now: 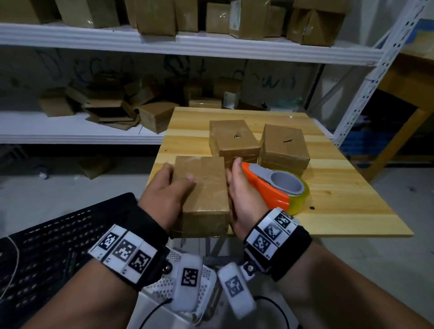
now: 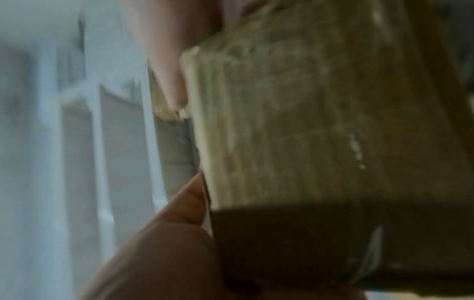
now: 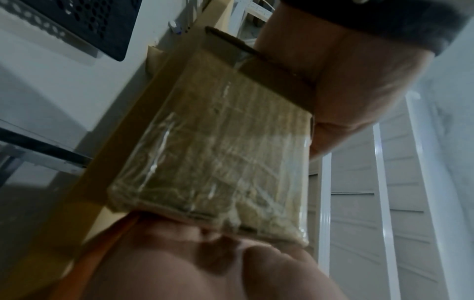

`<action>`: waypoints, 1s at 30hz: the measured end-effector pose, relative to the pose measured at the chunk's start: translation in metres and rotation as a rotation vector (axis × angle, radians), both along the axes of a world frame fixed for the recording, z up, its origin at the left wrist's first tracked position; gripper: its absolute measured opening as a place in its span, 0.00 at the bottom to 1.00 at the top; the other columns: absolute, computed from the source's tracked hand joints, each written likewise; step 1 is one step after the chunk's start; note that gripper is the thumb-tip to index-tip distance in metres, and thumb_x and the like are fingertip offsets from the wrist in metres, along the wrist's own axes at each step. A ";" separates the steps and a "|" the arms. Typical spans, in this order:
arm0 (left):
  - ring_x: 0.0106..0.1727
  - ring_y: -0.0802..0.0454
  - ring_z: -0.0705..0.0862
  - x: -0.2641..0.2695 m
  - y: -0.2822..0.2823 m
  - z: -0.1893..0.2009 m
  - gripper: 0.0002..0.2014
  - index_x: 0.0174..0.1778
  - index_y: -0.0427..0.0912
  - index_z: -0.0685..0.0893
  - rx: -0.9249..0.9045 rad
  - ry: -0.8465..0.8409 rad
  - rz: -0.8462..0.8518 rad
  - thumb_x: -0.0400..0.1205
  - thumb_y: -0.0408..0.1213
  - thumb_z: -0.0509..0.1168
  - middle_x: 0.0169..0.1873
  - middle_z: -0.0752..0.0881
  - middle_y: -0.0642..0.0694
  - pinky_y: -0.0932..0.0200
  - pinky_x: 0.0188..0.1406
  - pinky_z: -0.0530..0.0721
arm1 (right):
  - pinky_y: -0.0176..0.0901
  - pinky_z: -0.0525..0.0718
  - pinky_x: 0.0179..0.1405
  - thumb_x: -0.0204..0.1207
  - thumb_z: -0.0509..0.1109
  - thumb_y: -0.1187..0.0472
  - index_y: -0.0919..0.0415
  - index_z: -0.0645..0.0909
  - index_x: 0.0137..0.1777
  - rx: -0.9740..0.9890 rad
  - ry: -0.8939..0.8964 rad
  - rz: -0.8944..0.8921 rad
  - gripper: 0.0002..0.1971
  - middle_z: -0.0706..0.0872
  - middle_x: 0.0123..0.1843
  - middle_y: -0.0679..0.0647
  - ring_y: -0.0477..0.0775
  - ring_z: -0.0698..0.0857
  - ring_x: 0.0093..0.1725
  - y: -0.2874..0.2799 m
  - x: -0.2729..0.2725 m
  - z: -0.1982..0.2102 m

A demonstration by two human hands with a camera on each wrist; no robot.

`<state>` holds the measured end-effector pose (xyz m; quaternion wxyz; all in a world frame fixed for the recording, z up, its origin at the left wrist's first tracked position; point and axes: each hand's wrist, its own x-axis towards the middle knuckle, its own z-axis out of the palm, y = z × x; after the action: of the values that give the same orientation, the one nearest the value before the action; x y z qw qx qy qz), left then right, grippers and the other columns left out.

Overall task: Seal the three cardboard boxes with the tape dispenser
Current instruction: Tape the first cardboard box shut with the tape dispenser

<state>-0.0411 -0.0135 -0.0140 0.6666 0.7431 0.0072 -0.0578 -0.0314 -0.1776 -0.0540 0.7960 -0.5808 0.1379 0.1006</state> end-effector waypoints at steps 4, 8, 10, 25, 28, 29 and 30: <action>0.58 0.35 0.88 0.008 0.010 -0.001 0.28 0.62 0.47 0.87 -0.134 0.084 -0.007 0.72 0.61 0.69 0.55 0.91 0.37 0.32 0.64 0.84 | 0.54 0.89 0.62 0.75 0.63 0.24 0.46 0.88 0.59 0.022 -0.050 -0.035 0.30 0.96 0.54 0.49 0.50 0.95 0.55 -0.003 -0.014 0.024; 0.62 0.53 0.87 -0.004 0.000 -0.003 0.31 0.81 0.52 0.73 -0.047 -0.154 -0.114 0.82 0.58 0.61 0.66 0.86 0.49 0.56 0.57 0.86 | 0.69 0.88 0.67 0.57 0.79 0.23 0.50 0.80 0.75 -0.008 -0.187 -0.077 0.49 0.93 0.64 0.55 0.61 0.93 0.62 0.000 -0.022 0.034; 0.63 0.60 0.86 -0.013 -0.009 -0.007 0.33 0.86 0.50 0.66 -0.118 -0.232 -0.125 0.85 0.56 0.62 0.70 0.83 0.51 0.66 0.54 0.86 | 0.64 0.90 0.64 0.66 0.80 0.29 0.51 0.73 0.79 -0.154 -0.262 -0.118 0.45 0.92 0.63 0.49 0.56 0.92 0.61 0.002 -0.028 0.035; 0.74 0.68 0.77 -0.022 -0.017 -0.013 0.31 0.89 0.44 0.57 -0.094 -0.416 -0.107 0.90 0.45 0.58 0.79 0.75 0.54 0.66 0.70 0.79 | 0.67 0.87 0.68 0.79 0.63 0.38 0.44 0.88 0.65 -0.260 -0.397 -0.251 0.22 0.94 0.61 0.49 0.56 0.92 0.63 0.001 -0.027 0.024; 0.79 0.54 0.75 -0.021 -0.015 -0.014 0.34 0.89 0.46 0.56 -0.076 -0.414 -0.129 0.87 0.46 0.59 0.81 0.74 0.50 0.42 0.78 0.76 | 0.68 0.85 0.72 0.83 0.66 0.39 0.52 0.84 0.75 -0.191 -0.358 -0.283 0.26 0.93 0.66 0.52 0.57 0.90 0.67 0.000 -0.031 0.023; 0.80 0.54 0.75 -0.020 -0.014 -0.014 0.34 0.89 0.46 0.56 -0.068 -0.416 -0.136 0.86 0.46 0.59 0.81 0.74 0.50 0.40 0.78 0.75 | 0.68 0.86 0.70 0.88 0.64 0.45 0.55 0.84 0.75 -0.168 -0.353 -0.298 0.22 0.93 0.64 0.54 0.58 0.91 0.65 -0.002 -0.032 0.022; 0.80 0.54 0.75 -0.020 -0.015 -0.013 0.34 0.89 0.47 0.57 -0.062 -0.420 -0.137 0.86 0.46 0.59 0.81 0.74 0.51 0.40 0.78 0.76 | 0.68 0.88 0.68 0.92 0.62 0.50 0.56 0.85 0.74 -0.136 -0.341 -0.303 0.18 0.94 0.62 0.55 0.59 0.93 0.63 -0.005 -0.033 0.021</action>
<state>-0.0612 -0.0281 -0.0273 0.6703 0.7169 -0.1843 0.0529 -0.0640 -0.1826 -0.0328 0.7729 -0.6142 0.0935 -0.1290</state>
